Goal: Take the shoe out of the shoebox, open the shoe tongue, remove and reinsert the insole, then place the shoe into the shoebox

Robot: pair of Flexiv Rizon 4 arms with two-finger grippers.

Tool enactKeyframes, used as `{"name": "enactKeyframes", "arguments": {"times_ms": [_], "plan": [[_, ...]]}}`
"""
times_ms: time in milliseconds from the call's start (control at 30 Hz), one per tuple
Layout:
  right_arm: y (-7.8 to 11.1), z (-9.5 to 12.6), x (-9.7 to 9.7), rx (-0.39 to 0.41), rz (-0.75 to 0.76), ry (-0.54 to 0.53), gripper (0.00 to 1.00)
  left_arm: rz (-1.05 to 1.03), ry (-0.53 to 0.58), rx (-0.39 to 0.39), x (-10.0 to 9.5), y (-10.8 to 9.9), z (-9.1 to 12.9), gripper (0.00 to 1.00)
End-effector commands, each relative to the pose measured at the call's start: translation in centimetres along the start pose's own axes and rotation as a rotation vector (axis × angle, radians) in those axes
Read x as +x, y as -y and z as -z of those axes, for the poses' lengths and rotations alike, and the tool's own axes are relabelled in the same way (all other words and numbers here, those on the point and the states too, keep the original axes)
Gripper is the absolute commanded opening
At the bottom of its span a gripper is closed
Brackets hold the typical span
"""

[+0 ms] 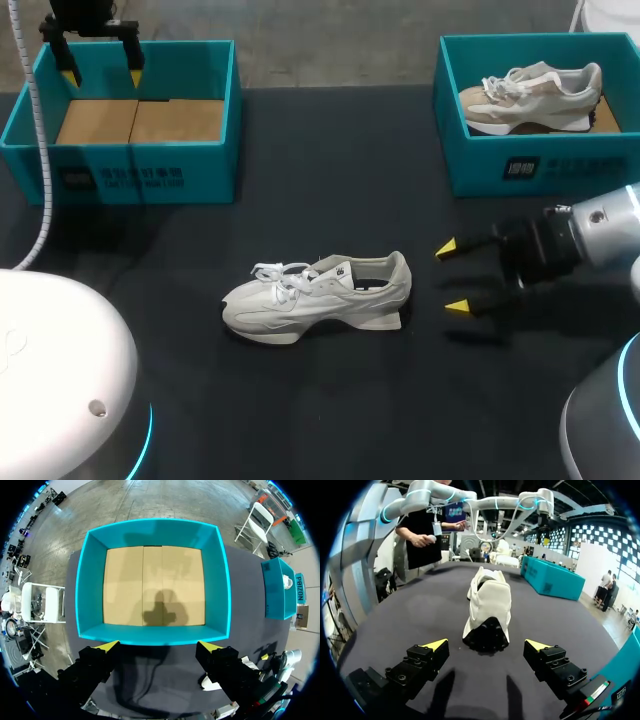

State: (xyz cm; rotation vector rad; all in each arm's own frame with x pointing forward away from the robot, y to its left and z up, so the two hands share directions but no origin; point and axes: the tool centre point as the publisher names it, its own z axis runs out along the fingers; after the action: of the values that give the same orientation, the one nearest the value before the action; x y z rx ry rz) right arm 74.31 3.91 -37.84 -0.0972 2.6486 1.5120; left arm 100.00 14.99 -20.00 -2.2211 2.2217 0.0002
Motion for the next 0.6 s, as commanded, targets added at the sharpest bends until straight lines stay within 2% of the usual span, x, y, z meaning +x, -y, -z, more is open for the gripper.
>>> {"name": "enactKeyframes", "arguments": {"times_ms": [33,600], "plan": [[-0.05,-0.14,-0.04,0.004,-0.001,0.0,1.0,0.0,0.0,0.0,-0.01,0.0,0.0,1.0],[-0.07,-0.36,-0.07,-0.001,-0.006,0.014,1.0,0.0,0.0,0.0,-0.01,0.0,0.0,1.0]]}}
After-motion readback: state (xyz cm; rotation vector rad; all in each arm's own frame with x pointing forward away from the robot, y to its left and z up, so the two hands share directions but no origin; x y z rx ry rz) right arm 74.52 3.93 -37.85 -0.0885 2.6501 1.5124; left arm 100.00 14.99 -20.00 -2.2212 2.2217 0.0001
